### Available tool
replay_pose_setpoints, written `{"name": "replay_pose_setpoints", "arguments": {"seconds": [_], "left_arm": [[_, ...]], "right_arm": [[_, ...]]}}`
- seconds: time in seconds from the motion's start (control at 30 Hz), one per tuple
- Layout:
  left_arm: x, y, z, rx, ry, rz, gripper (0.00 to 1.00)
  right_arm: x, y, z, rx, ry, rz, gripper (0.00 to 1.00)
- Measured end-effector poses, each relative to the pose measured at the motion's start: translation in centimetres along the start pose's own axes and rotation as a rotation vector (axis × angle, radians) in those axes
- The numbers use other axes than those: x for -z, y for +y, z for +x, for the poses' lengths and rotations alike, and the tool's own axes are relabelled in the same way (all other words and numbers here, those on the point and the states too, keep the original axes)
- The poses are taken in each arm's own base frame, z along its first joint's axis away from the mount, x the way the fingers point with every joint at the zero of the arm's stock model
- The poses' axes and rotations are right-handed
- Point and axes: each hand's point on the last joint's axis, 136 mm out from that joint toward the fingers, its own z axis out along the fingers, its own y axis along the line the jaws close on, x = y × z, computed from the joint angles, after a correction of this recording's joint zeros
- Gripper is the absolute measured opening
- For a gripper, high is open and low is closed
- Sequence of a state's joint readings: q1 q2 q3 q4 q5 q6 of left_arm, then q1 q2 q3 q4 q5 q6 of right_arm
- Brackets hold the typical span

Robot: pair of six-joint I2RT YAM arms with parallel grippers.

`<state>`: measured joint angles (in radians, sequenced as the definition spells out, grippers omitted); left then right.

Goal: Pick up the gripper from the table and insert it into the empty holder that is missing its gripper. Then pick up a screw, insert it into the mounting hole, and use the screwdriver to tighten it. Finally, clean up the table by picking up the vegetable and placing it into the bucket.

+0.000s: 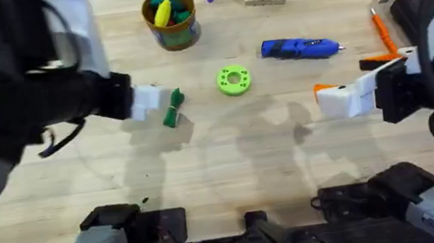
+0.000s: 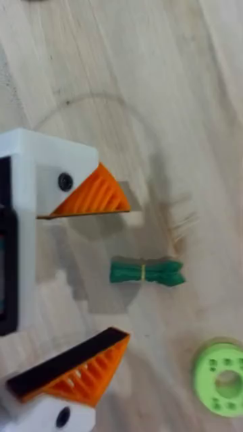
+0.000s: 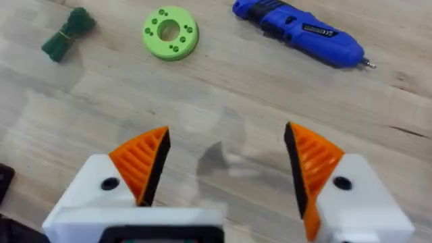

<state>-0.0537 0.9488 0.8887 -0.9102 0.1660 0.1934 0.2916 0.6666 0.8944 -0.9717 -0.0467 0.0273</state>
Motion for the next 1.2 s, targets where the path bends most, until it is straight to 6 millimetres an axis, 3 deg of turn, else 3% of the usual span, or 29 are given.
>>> {"name": "replay_pose_setpoints", "arguments": {"seconds": [0.2,0.5,0.63,0.73,1.07,1.13,1.2], "left_arm": [[-3.3,-2.1,1.0,-0.090,0.169,-0.009,0.985],[-8.6,-2.5,4.3,-0.110,0.423,-0.055,0.985],[-10.8,-2.6,3.4,-0.097,0.426,-0.053,0.985],[-11.9,-2.6,3.1,-0.093,0.427,-0.051,0.985],[-13.7,-2.8,5.0,-0.088,0.520,-0.034,0.976],[-13.7,-2.9,5.0,-0.081,0.521,-0.031,0.781],[-13.7,-2.8,5.0,-0.081,0.521,-0.032,0.462]], "right_arm": [[0.0,0.0,0.0,0.000,0.000,0.000,0.992],[0.0,0.0,0.0,0.000,0.000,0.000,0.991],[0.0,0.0,0.0,0.000,0.000,0.000,0.991],[0.0,0.0,0.0,0.000,0.000,0.000,0.991],[0.0,0.0,0.0,0.000,0.000,0.000,0.990],[0.0,0.0,0.0,0.000,0.000,0.000,0.990],[0.0,0.0,0.0,0.000,0.000,0.000,0.990]]}}
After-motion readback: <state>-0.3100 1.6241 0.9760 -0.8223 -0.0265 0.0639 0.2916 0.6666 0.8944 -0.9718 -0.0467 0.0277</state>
